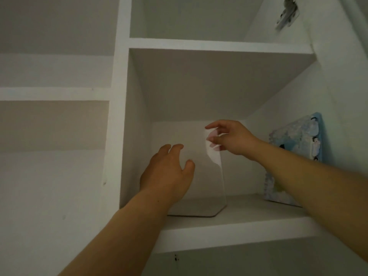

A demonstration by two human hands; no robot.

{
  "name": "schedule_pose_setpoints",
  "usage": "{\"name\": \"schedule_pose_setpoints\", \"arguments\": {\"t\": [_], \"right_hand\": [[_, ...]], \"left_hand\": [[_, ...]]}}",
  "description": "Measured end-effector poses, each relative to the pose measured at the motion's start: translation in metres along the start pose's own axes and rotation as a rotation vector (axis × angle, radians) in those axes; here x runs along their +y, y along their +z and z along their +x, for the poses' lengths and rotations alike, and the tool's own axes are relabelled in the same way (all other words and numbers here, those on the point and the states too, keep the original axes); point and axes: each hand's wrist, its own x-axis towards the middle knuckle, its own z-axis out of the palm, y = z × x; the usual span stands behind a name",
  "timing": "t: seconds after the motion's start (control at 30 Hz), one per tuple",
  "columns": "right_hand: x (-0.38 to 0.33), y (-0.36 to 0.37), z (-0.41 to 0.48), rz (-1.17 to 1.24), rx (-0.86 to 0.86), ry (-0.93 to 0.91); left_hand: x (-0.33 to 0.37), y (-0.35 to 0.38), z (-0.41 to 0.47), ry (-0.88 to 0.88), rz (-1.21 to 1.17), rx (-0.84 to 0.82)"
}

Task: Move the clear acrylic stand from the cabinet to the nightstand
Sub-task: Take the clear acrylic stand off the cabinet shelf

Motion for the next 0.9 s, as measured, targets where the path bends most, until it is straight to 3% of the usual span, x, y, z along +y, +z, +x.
{"name": "schedule_pose_setpoints", "arguments": {"t": [0.13, 0.53, 0.73, 0.9], "right_hand": [[-0.001, -0.022, -0.012, 0.078, -0.016, 0.004], [-0.006, -0.033, -0.023, 0.063, -0.030, 0.044], [0.000, -0.014, -0.033, -0.253, 0.143, -0.055], [0.000, -0.006, -0.040, -0.477, 0.140, -0.066]], "left_hand": [[0.004, 0.005, 0.001, -0.008, -0.049, -0.067], [0.009, 0.003, 0.000, -0.004, -0.127, -0.065], [0.012, 0.002, -0.005, -0.004, -0.155, -0.077], [0.009, 0.003, -0.006, 0.003, -0.166, -0.078]]}}
